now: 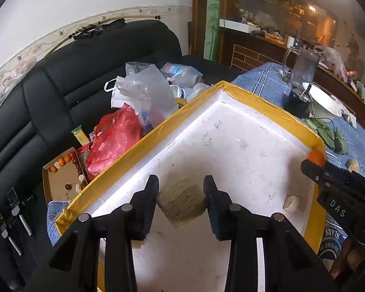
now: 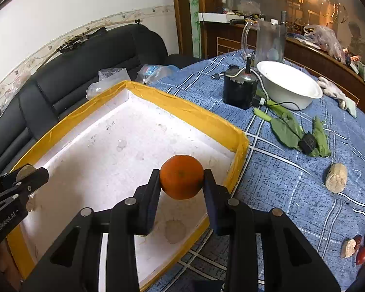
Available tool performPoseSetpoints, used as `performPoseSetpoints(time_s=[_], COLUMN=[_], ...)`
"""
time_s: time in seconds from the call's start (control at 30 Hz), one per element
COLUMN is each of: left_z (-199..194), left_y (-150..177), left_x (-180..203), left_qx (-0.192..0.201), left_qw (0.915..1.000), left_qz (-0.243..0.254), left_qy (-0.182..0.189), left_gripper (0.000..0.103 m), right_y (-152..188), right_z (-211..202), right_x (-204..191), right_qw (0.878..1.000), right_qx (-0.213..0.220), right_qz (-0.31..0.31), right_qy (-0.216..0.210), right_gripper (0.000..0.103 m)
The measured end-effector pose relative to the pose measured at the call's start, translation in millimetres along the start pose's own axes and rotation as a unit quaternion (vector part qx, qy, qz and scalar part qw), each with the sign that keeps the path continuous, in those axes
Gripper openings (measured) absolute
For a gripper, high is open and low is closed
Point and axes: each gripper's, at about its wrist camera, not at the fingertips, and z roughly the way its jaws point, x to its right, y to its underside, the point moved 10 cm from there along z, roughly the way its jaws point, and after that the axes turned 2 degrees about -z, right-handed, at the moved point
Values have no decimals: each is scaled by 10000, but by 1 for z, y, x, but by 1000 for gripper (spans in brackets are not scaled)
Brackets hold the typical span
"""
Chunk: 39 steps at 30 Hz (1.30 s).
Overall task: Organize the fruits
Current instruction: 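Release sponge cube into tray with left tool while right tool drops orange in tray, then grasp round beige ball with left tool while right tool grasps second orange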
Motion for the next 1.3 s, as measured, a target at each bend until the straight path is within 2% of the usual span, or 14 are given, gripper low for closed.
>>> performPoseSetpoints(time_s=[0.03,0.07,0.1,0.13,0.23,0.3,0.43,0.53,0.73,0.87,0.97,1.07,1.2,1.3], left_z=[0,0,0,-1,-16,-28,-51,-61,-78,-84,-85,-86,-88,-88], left_y=[0,0,1,1,-3,-6,-10,-7,14,34,52,65,80,85], left_x=[-1,-3,-5,-6,-15,-20,-23,-10,55,101,136,161,179,187], left_qx=[-3,-58,-131,-135,61,233,521,553,533,429,317,260,195,169], left_qw=[10000,9999,9998,9997,9992,9976,9944,9931,9939,9914,9867,9820,9771,9750], left_qz=[-31,-104,-145,-184,-396,-637,-903,-947,-289,238,706,1112,1450,1554], left_qy=[-15,9,11,18,-3,128,197,404,925,1217,1426,1501,1548,1580], left_gripper=[38,39,45,47,64,80,81,82,82,82,82,82,82,82], right_y=[0,0,0,0,-1,1,19,42,112,171,204,215,212,206], right_z=[1,2,1,-2,-19,-35,-77,-115,-182,-207,-214,-216,-205,-194], right_x=[-1,-3,-2,-2,1,6,24,50,131,202,243,260,269,277], right_qw=[10000,10000,9999,10000,9998,9995,9980,9952,9821,9623,9462,9429,9442,9445], right_qx=[-5,-11,-11,47,190,314,552,748,866,638,440,369,310,279], right_qz=[-34,-72,-98,-80,-19,27,168,449,1237,2011,2540,2605,2596,2650], right_qy=[-12,-4,29,20,8,81,246,451,1124,1715,1955,2045,2002,1924], right_gripper=[37,42,49,61,64,68,73,76,79,79,79,79,78,66])
